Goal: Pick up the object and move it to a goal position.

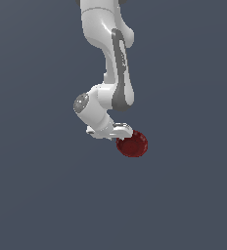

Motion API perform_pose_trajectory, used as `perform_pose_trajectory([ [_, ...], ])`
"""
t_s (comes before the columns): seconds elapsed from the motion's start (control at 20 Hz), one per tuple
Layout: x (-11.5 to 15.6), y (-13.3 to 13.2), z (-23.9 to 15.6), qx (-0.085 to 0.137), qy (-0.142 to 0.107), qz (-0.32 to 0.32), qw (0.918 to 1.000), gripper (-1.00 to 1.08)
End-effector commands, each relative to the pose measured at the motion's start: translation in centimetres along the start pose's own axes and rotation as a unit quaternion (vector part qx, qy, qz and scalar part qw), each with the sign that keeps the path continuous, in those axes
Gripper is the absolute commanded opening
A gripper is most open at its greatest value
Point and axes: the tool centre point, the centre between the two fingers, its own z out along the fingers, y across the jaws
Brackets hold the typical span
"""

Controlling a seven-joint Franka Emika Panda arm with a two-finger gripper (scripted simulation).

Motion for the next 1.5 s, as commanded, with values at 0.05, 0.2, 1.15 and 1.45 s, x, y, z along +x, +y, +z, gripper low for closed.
perform_pose_trajectory([
  [0.05,-0.1,0.1,0.4,0.011,0.0,0.005,0.9999,0.28],
  [0.2,-0.1,0.1,0.4,0.014,0.0,0.006,0.9999,0.28],
  [1.15,-0.2,0.1,3.4,0.013,0.0,0.007,0.9999,-1.0],
  [1.45,-0.2,0.0,3.3,0.014,0.0,0.006,0.9999,-1.0],
])
